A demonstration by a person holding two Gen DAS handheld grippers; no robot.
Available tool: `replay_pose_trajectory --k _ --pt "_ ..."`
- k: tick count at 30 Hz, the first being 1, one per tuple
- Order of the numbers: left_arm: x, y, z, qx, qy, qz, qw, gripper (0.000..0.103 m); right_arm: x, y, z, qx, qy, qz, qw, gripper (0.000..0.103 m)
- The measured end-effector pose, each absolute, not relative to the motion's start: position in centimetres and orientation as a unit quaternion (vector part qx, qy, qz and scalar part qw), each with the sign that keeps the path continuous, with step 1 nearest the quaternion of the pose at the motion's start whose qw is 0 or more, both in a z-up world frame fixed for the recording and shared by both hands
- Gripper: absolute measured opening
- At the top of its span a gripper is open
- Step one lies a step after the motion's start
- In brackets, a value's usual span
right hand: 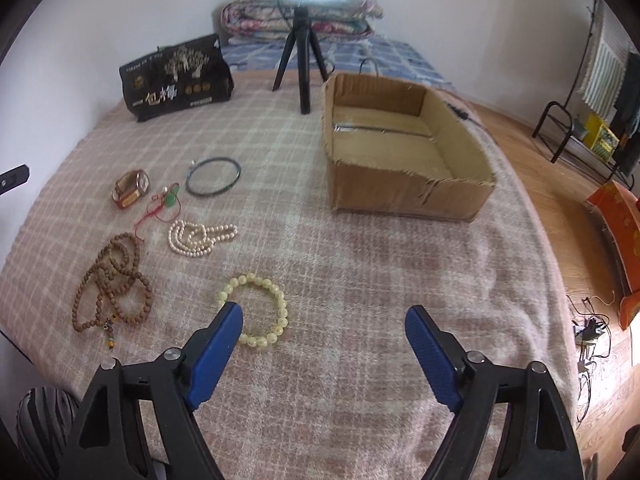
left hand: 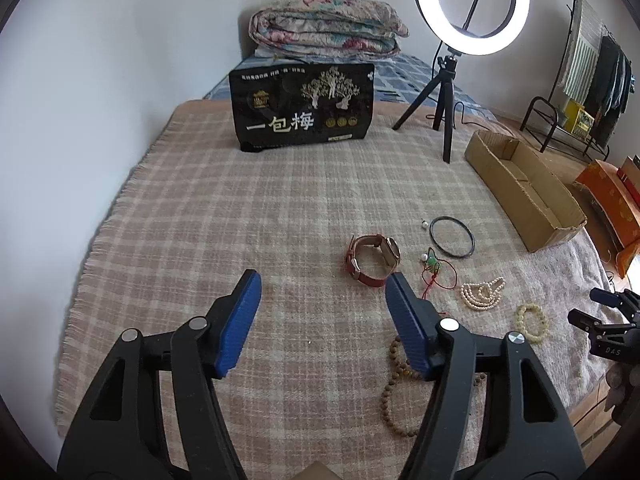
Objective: Organize jewelry
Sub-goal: 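Close the left gripper on the watch strap while the right gripper grasps the cream bead bracelet, then lift and carry the watch in the left gripper while the right carries the bracelet to the box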
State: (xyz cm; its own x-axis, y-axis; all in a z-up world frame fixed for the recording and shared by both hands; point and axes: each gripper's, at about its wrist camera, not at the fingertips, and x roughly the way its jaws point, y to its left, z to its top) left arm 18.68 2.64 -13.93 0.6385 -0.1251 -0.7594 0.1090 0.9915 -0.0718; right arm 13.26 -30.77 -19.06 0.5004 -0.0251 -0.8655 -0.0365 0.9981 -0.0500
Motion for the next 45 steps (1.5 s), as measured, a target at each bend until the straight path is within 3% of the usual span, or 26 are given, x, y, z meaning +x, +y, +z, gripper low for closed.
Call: replay_pose_trajectory --k 6,17,23,27,32,40,45 --pt "21.8 1.6 -16.8 -0.02 0.456 -0.084 0.886 0.063 15.4 -30.4 -22.0 -0.018 0.54 0.032 0.841 0.063" --pt "25.7 0.5 -20.8 -0.044 0.502 -0.089 0.859 0.05 16.7 -29.7 -24.1 -0.012 0.564 0.048 0.825 0.054" --pt "27.2 0.2 -22.4 -0.065 0.519 -0.09 0.847 0.039 17.0 -29.6 -24.2 -0.01 0.567 0.058 0.822 0.044" --pt "27.8 0.2 -23.4 -0.079 0.53 -0.088 0.84 0.037 17.1 -29.2 -24.3 -0.015 0.569 0.066 0.82 0.039" --pt "28.0 -0.4 -23.8 -0.079 0.534 -0.093 0.836 0.027 17.3 -28.6 -24.6 -0.024 0.571 0.071 0.817 0.034" --pt "28.6 -0.8 -24.0 -0.082 0.534 -0.089 0.837 0.013 17.6 -28.0 -24.5 -0.02 0.566 0.083 0.82 0.007" --pt "28.3 -0.7 -23.7 -0.078 0.528 -0.087 0.841 0.007 17.5 -27.7 -24.1 -0.022 0.557 0.082 0.826 0.005"
